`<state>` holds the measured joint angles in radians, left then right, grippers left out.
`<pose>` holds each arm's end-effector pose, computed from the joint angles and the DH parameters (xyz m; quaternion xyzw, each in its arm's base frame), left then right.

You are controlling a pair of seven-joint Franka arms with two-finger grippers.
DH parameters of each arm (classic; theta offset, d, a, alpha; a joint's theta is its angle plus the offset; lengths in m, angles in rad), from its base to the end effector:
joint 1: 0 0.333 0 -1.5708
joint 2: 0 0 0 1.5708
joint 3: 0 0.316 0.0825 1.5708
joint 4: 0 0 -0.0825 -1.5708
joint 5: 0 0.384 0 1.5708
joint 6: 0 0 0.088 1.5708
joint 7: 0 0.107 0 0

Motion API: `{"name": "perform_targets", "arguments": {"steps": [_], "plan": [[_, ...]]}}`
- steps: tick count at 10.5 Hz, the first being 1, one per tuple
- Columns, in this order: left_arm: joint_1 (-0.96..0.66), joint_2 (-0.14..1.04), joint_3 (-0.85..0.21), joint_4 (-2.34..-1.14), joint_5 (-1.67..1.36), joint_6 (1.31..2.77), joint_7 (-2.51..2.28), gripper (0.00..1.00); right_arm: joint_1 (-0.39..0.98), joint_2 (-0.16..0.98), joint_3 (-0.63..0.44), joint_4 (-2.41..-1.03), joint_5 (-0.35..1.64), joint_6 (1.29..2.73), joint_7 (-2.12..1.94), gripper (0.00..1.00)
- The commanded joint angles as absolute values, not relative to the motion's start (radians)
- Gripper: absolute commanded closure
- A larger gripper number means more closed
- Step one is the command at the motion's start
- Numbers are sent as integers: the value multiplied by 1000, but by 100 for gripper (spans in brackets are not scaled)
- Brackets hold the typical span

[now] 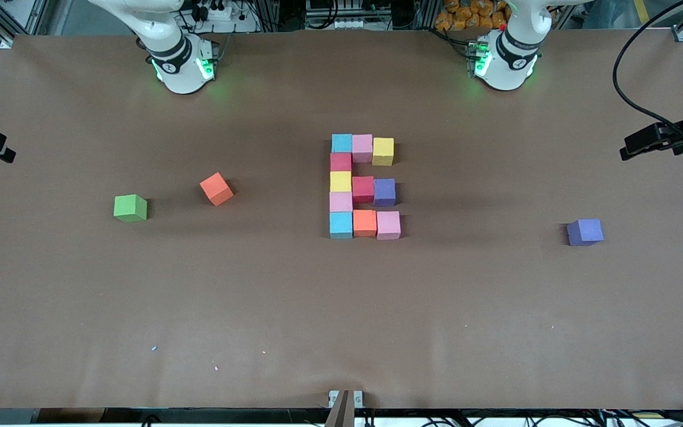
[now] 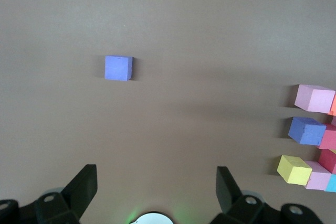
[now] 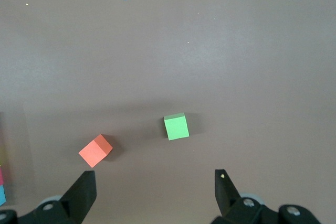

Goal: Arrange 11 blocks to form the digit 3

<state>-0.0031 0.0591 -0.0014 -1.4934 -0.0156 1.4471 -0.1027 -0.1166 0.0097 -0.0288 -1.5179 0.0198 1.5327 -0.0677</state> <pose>0.5597 -0.0043 0.6174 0.9974 0.0485 -0.0530 0.0050 0.5487 -0.0780 0.6407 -0.9992 0.0384 -0.0036 0.0094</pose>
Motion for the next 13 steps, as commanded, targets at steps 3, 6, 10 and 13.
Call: {"name": "perform_targets", "arguments": {"steps": [3, 6, 10, 13], "plan": [[-12, 61, -11, -1477, -2, 1430, -103, 0, -144, 11, -14, -1505, 34, 1519, -81, 0], [-44, 57, -5, -1477, 0, 1431, -104, 0, -144, 9, -14, -1505, 34, 1519, -81, 0], [-99, 40, 33, -1488, 3, 1431, -104, 0, -146, 11, -14, -1505, 34, 1520, -81, 0], [-110, 40, 41, -1491, 3, 1428, -103, 0, -141, 12, -12, -1503, 35, 1528, -81, 0]]}}
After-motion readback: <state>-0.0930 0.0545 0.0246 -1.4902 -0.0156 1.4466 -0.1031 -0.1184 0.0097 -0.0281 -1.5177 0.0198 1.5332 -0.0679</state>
